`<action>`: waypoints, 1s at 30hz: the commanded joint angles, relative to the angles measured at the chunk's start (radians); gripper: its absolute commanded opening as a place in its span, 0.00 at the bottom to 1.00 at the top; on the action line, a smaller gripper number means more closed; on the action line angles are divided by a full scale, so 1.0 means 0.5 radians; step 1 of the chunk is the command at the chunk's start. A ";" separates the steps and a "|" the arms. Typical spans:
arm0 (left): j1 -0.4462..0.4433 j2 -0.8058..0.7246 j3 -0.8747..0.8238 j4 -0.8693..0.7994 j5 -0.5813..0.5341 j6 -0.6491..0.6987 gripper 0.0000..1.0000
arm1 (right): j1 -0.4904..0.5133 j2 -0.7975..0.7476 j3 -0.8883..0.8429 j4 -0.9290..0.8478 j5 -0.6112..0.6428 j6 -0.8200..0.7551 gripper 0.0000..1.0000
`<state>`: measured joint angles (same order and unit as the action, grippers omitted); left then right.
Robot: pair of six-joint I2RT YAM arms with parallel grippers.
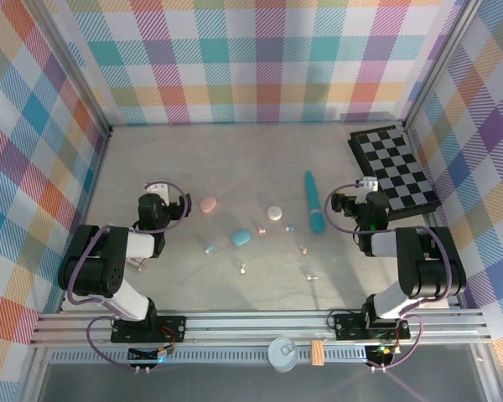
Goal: Insert the wireless bluetooth earbuds into the charging case
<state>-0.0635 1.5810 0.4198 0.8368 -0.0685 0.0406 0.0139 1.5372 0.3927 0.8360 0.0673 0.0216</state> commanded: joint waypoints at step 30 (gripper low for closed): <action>-0.112 -0.228 0.069 -0.267 -0.269 0.032 1.00 | 0.003 -0.359 0.102 -0.475 0.059 0.074 0.99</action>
<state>-0.0910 1.5288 0.4255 0.7525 -0.1234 0.0425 0.0139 1.4349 0.4168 0.6968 0.0883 0.0357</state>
